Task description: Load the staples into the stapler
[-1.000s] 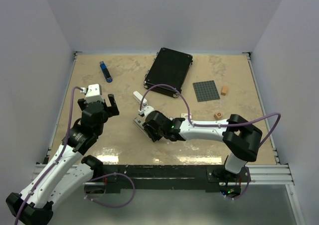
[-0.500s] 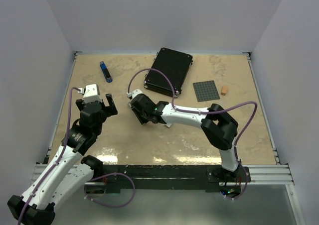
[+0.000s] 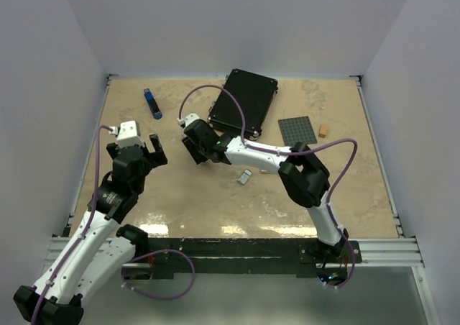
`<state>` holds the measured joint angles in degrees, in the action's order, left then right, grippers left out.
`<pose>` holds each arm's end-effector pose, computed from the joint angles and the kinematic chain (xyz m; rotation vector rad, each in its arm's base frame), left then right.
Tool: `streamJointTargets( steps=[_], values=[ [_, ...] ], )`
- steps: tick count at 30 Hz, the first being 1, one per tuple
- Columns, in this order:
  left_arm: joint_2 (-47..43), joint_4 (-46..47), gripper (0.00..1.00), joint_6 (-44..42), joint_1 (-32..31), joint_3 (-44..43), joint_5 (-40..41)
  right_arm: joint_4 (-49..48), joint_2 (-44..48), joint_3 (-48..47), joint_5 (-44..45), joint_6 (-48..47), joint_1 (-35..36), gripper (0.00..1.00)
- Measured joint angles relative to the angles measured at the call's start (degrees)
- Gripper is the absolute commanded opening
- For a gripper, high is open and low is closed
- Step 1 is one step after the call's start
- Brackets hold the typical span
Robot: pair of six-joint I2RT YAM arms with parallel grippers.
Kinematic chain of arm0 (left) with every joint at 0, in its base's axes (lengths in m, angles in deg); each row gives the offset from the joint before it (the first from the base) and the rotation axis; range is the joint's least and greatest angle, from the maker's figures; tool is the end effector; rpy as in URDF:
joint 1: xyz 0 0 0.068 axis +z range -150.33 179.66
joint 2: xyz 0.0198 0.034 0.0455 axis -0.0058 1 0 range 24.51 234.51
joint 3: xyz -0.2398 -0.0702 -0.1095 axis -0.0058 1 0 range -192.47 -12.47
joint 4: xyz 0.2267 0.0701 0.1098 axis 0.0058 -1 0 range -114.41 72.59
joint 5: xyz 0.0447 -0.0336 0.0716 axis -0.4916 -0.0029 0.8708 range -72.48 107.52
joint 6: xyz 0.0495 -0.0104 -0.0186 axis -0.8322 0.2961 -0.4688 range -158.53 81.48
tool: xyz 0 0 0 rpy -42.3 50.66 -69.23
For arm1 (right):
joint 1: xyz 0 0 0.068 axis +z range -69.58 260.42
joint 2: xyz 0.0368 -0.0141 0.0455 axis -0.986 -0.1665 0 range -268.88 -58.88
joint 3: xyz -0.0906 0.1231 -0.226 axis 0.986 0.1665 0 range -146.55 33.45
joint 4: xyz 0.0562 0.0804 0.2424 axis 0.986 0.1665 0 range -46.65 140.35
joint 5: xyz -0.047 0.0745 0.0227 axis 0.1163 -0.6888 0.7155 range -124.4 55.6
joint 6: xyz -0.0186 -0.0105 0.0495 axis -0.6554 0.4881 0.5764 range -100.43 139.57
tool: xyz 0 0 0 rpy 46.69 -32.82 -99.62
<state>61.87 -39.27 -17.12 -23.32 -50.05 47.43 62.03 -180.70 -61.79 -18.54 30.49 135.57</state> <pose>0.1472 -0.0432 0.2960 -0.3126 1.8702 -0.0172 0.2831 0.3896 0.2050 -0.7544 2.2112 0.2512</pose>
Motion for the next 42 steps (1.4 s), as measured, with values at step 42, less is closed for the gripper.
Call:
streamJointTargets(
  steps=[42],
  values=[
    [-16.09,1.90,1.00,3.06,6.99,3.04,6.32,-9.70,89.02,40.83,7.26,13.75,-45.44,0.98]
  ],
)
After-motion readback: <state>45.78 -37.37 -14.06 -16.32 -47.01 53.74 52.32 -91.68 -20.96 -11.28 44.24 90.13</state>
